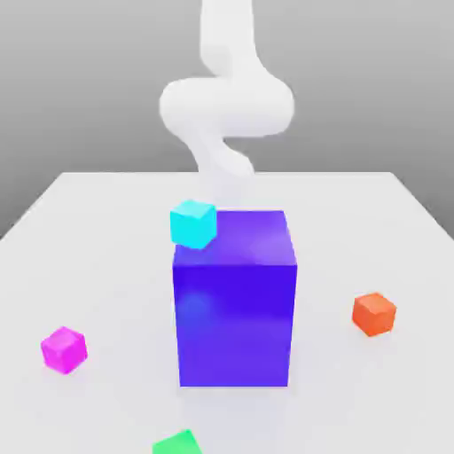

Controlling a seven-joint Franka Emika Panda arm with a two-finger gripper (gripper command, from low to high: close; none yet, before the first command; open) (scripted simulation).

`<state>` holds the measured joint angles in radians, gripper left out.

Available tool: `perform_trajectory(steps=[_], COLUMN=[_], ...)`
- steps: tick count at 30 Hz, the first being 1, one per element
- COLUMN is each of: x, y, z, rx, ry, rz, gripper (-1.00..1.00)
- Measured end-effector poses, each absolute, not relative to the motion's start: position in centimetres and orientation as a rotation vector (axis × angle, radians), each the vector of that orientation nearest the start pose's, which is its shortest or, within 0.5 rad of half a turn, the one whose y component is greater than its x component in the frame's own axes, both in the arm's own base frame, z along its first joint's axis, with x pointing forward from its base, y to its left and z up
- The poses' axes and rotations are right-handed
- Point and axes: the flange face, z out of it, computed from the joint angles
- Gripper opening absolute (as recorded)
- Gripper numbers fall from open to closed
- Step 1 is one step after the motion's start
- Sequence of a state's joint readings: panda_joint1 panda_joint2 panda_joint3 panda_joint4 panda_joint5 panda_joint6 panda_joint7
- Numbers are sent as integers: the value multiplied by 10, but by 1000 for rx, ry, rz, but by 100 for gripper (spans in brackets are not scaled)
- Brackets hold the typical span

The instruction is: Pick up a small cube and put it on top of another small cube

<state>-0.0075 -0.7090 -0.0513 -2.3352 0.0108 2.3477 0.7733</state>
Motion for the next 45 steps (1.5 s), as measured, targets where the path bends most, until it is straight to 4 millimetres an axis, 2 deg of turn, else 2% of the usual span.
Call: perform_trajectory(steps=[2, 5, 8, 11, 16, 20, 23, 24, 29, 30, 37, 43, 44, 45], x=[405, 428, 440, 440, 415, 370, 335, 330, 326, 325, 325, 325, 328, 340], y=[-53, -89, -123, -156, -205, -245, -259, -261, -264, -263, -263, -263, -261, -255], z=[624, 561, 497, 432, 328, 252, 203, 192, 142, 132, 130, 181, 188, 193], rx=[-2483, -2504, -2518, -2526, -2531, -2513, -2517, -2520, -2524, -2522, -2521, -2522, -2532, -2573], ry=[1155, 1244, 1337, 1435, 1605, 1769, 1855, 1866, 1876, 1877, 1877, 1876, 1860, 1802], rz=[-844, -725, -609, -493, -301, -147, -34, -19, -4, -2, 0, -2, 0, 0], gripper=[0, 0, 0, 0, 0, 0, 0, 0, 0, -100, -100, -100, -100, -100])
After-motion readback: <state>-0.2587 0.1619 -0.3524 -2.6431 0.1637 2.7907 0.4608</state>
